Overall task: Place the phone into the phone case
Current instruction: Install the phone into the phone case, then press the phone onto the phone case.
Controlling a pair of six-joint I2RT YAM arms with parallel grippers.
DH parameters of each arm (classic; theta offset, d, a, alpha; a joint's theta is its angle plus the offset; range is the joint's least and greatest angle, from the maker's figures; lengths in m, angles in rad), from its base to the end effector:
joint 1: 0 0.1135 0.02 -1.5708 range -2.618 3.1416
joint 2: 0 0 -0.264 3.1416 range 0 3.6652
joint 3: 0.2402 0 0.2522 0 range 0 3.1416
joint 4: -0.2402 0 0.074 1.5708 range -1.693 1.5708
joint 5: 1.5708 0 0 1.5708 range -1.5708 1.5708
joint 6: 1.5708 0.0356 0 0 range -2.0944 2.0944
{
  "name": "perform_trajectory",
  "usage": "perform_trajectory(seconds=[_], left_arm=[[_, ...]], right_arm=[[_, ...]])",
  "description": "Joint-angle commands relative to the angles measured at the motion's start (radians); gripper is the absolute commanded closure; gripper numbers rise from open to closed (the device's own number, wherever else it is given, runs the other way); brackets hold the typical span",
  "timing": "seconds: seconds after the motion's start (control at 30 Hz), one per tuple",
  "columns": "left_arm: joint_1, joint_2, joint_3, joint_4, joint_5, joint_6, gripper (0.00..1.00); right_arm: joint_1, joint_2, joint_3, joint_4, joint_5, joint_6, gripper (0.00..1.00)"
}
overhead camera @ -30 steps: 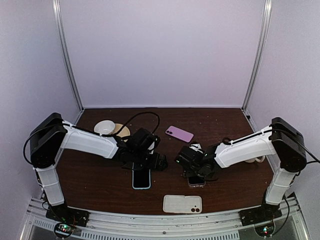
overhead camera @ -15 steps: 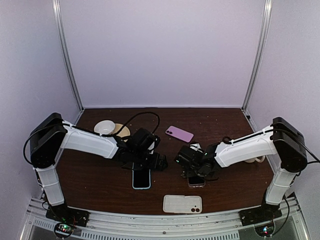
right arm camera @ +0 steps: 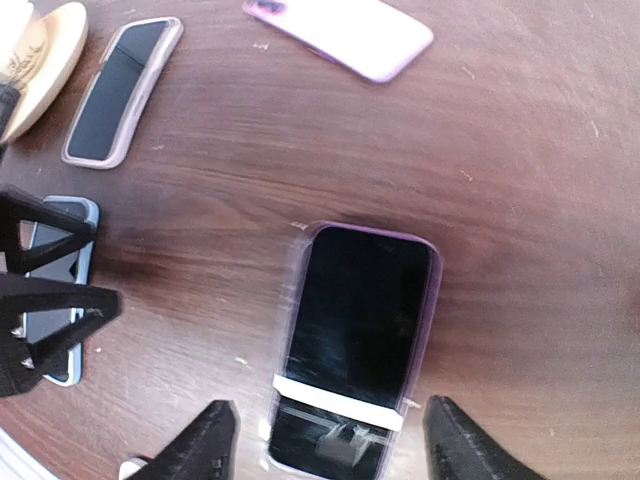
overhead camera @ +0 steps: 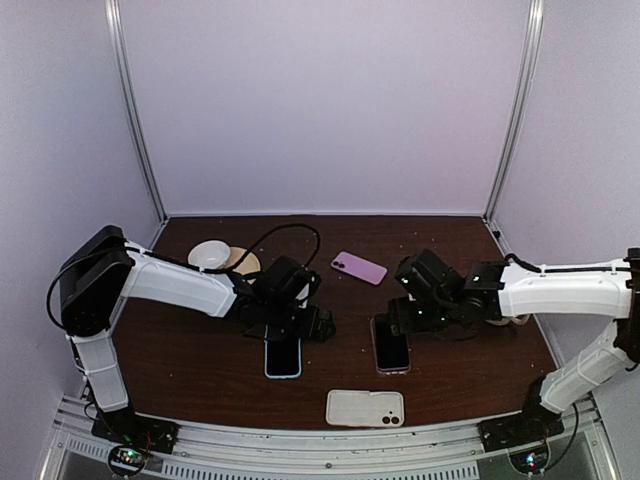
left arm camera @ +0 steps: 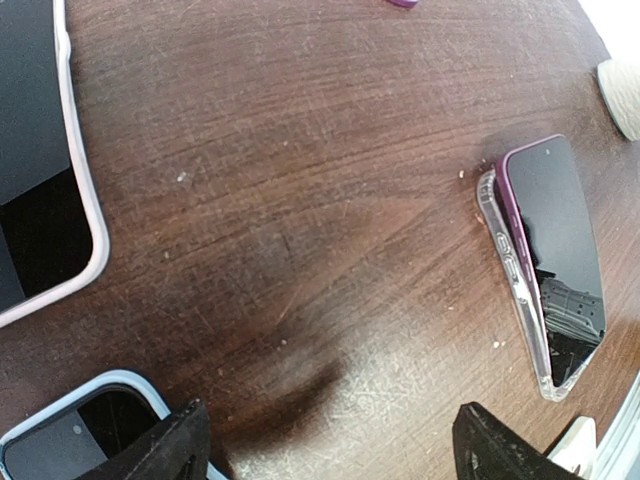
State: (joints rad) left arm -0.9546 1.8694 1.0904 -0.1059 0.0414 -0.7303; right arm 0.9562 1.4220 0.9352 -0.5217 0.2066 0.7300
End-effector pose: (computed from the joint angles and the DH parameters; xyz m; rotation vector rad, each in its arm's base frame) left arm 0.2205 -0.3138 0.1516 0.3124 2.6004 -0.7340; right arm 0.1694 0.2274 0.2209 -0.2154 2.5839 0.3802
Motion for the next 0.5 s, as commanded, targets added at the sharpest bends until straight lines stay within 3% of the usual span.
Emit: perform_trajectory(seconds=[0.0,0.3,0.47], left_arm=[[-0.001,0.006,0.042,0.026,0.019,0.036,0.15],[-0.041,0.059,0.123,-0.002,0.091,0.094,0.22],[-0.05,0.121,0.175,-0.027,0.15,0.088,0.36]], right_arm=[[-0.07,-0.035,-0.116,0.001,-0.184,-0.016,0.45],[-0.12,0.048,-0.162,0.088,-0.312,-0.071,0.73],[-0.123,0.117,-0.175,0.116,-0.329,-0.108,0.87]])
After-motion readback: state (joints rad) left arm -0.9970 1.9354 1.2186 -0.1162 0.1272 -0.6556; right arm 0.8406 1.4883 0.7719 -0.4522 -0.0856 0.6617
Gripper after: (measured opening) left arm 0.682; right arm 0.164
